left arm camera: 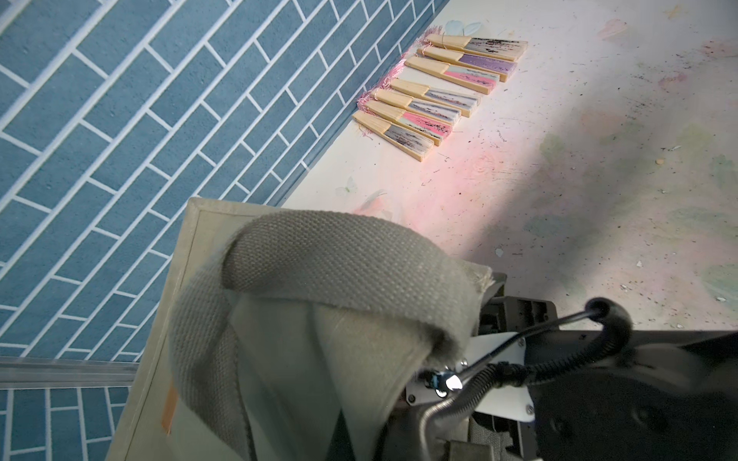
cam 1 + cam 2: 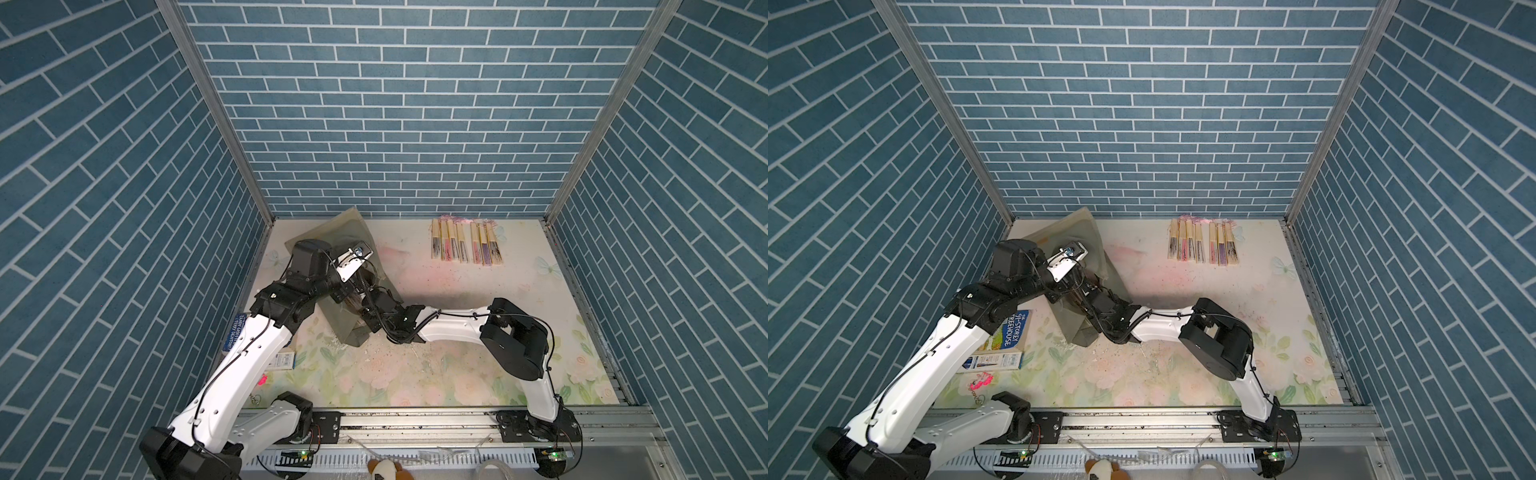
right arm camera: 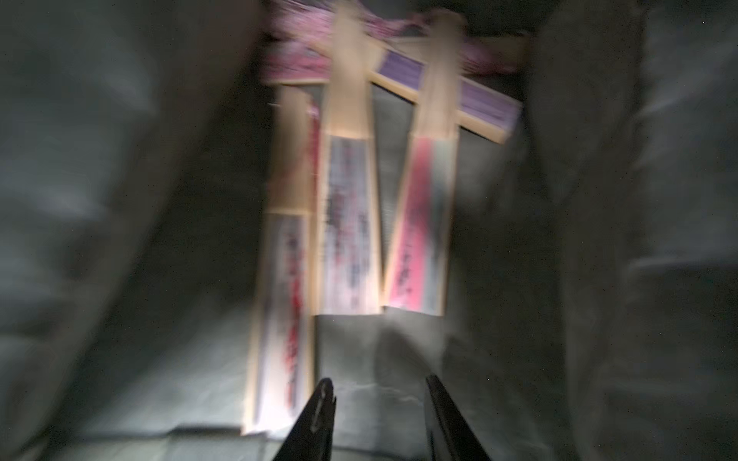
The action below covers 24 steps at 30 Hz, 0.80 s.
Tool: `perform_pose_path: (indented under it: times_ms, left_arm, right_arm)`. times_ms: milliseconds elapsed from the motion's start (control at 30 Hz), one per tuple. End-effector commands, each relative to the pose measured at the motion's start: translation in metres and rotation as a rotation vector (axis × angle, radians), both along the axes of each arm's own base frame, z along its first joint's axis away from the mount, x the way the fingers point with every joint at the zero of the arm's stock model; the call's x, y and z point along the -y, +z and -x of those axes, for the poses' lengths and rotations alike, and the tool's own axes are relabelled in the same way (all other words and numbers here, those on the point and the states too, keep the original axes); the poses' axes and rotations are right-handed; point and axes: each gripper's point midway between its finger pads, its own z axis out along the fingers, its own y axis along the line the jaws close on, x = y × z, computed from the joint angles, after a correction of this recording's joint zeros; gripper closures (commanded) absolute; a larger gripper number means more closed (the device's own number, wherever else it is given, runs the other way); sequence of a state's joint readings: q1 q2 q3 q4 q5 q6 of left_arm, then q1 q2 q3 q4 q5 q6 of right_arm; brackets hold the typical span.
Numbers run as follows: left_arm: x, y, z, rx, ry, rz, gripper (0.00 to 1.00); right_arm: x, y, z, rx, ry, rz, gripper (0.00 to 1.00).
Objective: Take out the folding fans from the tote bags
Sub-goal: Pick up the folding fan from the canvas bag.
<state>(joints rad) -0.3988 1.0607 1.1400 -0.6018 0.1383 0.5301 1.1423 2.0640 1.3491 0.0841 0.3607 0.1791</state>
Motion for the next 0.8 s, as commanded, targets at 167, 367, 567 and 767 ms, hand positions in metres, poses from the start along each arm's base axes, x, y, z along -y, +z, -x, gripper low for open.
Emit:
perform_pose_path:
  times_ms: [167, 367, 567, 767]
  left_arm:
    - [0.014, 0.021, 0.002, 0.034, -0.047, 0.06, 1.0]
    - [0.014, 0.021, 0.001, 0.032, -0.044, 0.059, 1.0]
    - [0.016, 0.02, 0.002, 0.024, -0.057, 0.064, 1.0]
    - [0.018, 0.021, 0.005, 0.02, -0.07, 0.072, 1.0]
  right_arm:
    - [0.004, -0.009, 0.002, 0.192, 0.116, 0.12, 0.6]
    - [0.006, -0.011, 0.021, 0.283, 0.199, 0.081, 0.6]
    - [0.0, 0.005, 0.016, 0.309, 0.192, 0.065, 0.59]
    - [-0.009, 0.02, -0.006, 0.234, 0.128, -0.015, 0.56]
